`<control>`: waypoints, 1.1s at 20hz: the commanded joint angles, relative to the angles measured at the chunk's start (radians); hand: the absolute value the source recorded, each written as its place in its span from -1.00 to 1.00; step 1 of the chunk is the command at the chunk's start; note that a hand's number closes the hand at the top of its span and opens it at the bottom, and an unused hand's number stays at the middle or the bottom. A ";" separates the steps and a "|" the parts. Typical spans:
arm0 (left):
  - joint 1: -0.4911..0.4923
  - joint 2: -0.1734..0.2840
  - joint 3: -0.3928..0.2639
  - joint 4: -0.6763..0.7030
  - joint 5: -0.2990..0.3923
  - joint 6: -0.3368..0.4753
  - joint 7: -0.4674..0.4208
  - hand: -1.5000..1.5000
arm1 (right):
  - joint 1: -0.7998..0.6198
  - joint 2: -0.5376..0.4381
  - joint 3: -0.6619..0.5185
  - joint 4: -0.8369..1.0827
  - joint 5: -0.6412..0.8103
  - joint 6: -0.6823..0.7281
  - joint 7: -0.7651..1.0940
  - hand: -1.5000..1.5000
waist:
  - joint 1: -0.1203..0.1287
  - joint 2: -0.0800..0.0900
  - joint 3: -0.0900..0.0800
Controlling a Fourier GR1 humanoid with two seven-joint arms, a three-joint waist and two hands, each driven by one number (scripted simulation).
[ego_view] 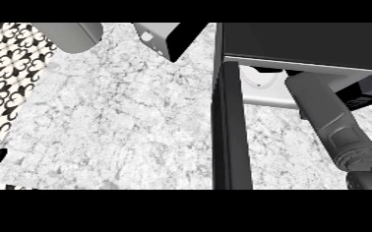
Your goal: Pick up the milk, place it into the microwave and close the microwave
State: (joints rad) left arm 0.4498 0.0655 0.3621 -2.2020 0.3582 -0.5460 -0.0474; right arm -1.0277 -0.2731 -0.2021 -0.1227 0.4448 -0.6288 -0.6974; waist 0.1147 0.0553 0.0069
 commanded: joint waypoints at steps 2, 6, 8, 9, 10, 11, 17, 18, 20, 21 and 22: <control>-0.003 -0.005 -0.043 0.014 -0.022 -0.041 -0.014 -1.00 | -0.005 -0.017 -0.055 -0.011 -0.062 0.167 -0.070 -1.00 | -0.018 -0.012 -0.001; -0.029 -0.007 -0.097 0.017 -0.042 -0.056 0.003 -1.00 | 0.019 0.031 -0.098 -0.006 -0.108 0.214 -0.104 -1.00 | -0.032 -0.014 -0.002; -0.021 -0.007 -0.090 0.022 -0.035 -0.067 -0.006 -1.00 | 0.037 0.044 -0.127 -0.020 -0.142 0.271 -0.151 -1.00 | -0.045 -0.024 -0.003; -0.012 -0.048 -0.143 -0.004 -0.077 -0.054 0.000 -1.00 | 0.049 0.052 -0.135 -0.010 -0.150 0.280 -0.152 -1.00 | -0.041 -0.022 -0.002; -0.030 -0.021 -0.124 0.011 -0.018 -0.057 0.025 -1.00 | 0.072 0.044 -0.147 -0.009 -0.162 0.304 -0.176 -1.00 | -0.046 -0.021 -0.002; -0.032 -0.056 -0.176 0.016 -0.103 -0.061 0.001 -1.00 | 0.067 0.051 -0.152 -0.009 -0.171 0.345 -0.178 -1.00 | -0.055 -0.026 -0.003; -0.063 -0.064 -0.234 0.027 -0.129 -0.031 0.017 1.00 | 0.137 0.038 -0.184 -0.005 -0.218 0.507 -0.205 -1.00 | -0.084 -0.041 -0.005; -0.033 -0.064 -0.276 -0.038 -0.098 -0.017 0.082 1.00 | 0.151 0.047 -0.191 -0.007 -0.231 0.551 -0.213 -1.00 | -0.091 -0.045 -0.005; -0.074 -0.065 -0.284 -0.009 -0.115 -0.009 0.096 1.00 | 0.190 0.073 -0.199 -0.013 -0.247 0.592 -0.248 -1.00 | -0.099 -0.046 -0.005; -0.033 -0.065 -0.326 -0.062 -0.104 0.006 0.120 1.00 | 0.195 0.053 -0.190 -0.015 -0.244 0.653 -0.240 -1.00 | -0.099 -0.050 -0.005; -0.051 -0.052 -0.282 -0.010 -0.093 -0.038 0.095 1.00 | 0.226 0.068 -0.183 -0.021 -0.242 0.663 -0.257 -1.00 | -0.106 -0.052 -0.006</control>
State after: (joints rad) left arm 0.4049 0.0086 0.1000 -2.2274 0.2608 -0.5691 0.0329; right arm -0.8834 -0.2034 -0.3819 -0.1447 0.2204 -0.0729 -0.9143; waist 0.0350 0.0063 -0.0027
